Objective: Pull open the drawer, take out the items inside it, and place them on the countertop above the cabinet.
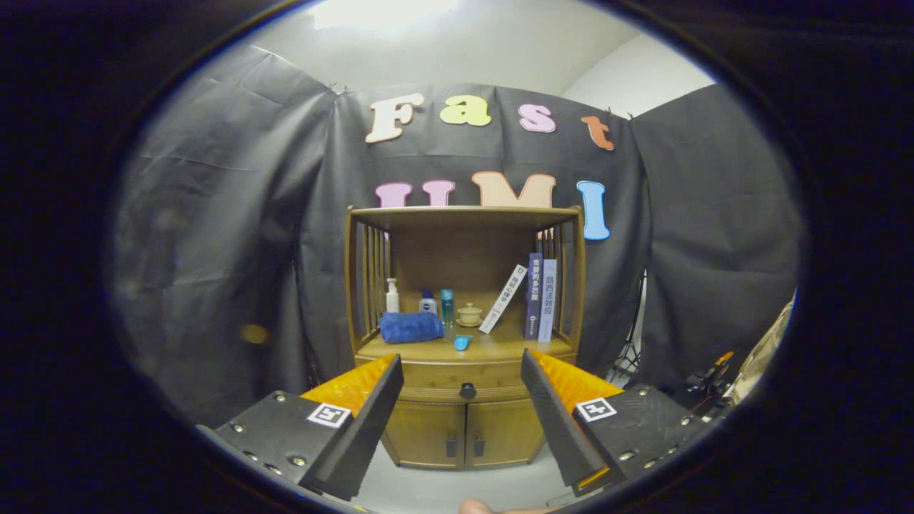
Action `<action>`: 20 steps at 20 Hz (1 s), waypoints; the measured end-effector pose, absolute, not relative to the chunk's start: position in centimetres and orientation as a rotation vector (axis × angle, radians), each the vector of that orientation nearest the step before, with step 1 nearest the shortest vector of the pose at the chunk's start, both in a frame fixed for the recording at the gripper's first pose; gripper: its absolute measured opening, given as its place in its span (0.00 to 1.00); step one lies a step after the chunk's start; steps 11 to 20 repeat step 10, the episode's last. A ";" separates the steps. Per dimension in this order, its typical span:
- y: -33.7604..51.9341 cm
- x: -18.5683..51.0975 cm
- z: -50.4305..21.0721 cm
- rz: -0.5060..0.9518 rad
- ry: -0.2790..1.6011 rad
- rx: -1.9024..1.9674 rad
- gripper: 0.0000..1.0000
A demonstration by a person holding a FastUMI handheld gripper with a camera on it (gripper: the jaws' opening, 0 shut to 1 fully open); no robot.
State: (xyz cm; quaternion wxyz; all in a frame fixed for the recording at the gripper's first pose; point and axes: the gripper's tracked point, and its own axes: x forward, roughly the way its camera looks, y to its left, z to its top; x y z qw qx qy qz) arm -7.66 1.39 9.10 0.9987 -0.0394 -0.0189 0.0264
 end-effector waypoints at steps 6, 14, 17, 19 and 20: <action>1.1 -7.7 9.9 0.050 -0.071 -0.034 0.99; 1.4 -7.8 10.2 0.077 -0.095 -0.018 0.99; 1.4 -7.8 10.2 0.077 -0.095 -0.018 0.99; 1.4 -7.8 10.2 0.077 -0.095 -0.018 0.99; 1.4 -7.8 10.2 0.077 -0.095 -0.018 0.99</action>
